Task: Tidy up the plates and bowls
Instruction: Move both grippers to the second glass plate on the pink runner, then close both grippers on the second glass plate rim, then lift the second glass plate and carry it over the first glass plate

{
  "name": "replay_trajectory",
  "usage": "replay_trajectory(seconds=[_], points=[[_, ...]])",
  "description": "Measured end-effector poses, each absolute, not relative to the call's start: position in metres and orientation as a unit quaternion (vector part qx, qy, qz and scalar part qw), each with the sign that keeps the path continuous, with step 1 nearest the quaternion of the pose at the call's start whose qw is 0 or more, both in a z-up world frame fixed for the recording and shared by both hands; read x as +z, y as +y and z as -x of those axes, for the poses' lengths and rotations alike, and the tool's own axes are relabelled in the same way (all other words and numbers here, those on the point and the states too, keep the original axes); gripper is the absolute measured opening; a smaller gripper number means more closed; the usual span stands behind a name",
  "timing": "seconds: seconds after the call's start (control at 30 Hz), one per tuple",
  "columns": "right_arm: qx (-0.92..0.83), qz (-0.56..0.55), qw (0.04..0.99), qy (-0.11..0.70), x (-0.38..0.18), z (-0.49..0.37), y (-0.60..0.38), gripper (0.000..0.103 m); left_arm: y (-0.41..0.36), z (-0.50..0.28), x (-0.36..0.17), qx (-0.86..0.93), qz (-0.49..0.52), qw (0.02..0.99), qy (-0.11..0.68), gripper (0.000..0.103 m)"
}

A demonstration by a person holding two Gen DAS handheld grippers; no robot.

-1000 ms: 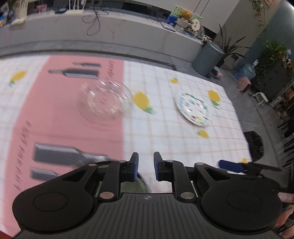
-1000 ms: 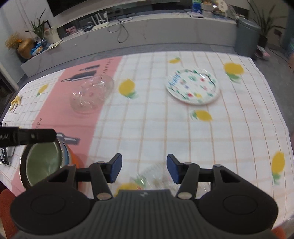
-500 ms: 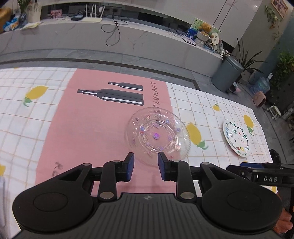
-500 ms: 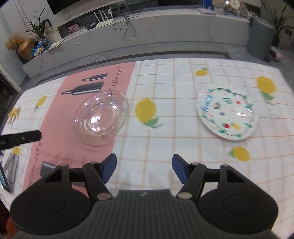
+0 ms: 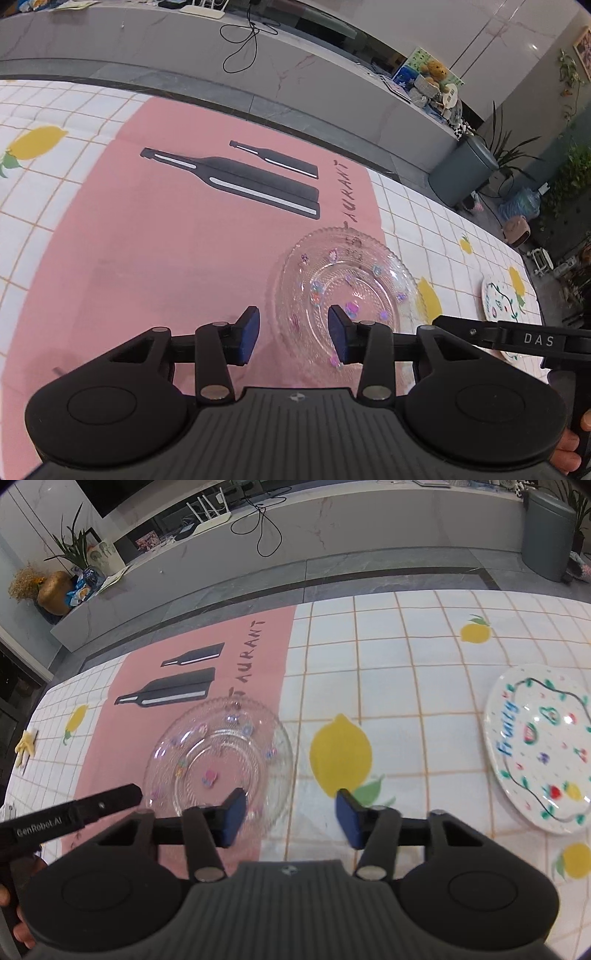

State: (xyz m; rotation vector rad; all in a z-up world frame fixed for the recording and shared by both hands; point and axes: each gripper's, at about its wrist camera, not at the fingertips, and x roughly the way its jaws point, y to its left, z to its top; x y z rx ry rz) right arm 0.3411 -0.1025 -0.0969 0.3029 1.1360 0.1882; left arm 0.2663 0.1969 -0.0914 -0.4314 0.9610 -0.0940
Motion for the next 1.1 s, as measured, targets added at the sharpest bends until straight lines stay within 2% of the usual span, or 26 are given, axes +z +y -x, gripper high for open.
replay_trajectory(seconds=[0.13, 0.33, 0.43, 0.5, 0.6, 1.1], points=[[0.085, -0.150, 0.827, 0.535, -0.107, -0.350, -0.104, 0.047, 0.197, -0.273, -0.098, -0.043, 0.205, 0.863, 0.461, 0.044], [0.090, -0.170, 0.819, 0.541, -0.118, -0.353, -0.105, 0.038, 0.199, -0.275, -0.104, -0.040, 0.210, 0.863, 0.457, 0.034], [0.098, -0.178, 0.816, 0.541, -0.121, -0.354, -0.104, 0.026, 0.198, -0.275, -0.103, -0.042, 0.209, 0.862, 0.459, 0.026], [0.106, -0.190, 0.812, 0.542, -0.123, -0.353, -0.104, 0.016, 0.195, -0.275, -0.103, -0.042, 0.201, 0.864, 0.460, 0.016], [0.102, -0.194, 0.812, 0.541, -0.124, -0.352, -0.102, 0.012, 0.194, -0.276, -0.103, -0.036, 0.193, 0.867, 0.457, 0.014], [0.115, -0.193, 0.807, 0.547, -0.099, -0.341, -0.099, 0.012, 0.196, -0.261, -0.066, -0.032, 0.201, 0.872, 0.445, 0.012]])
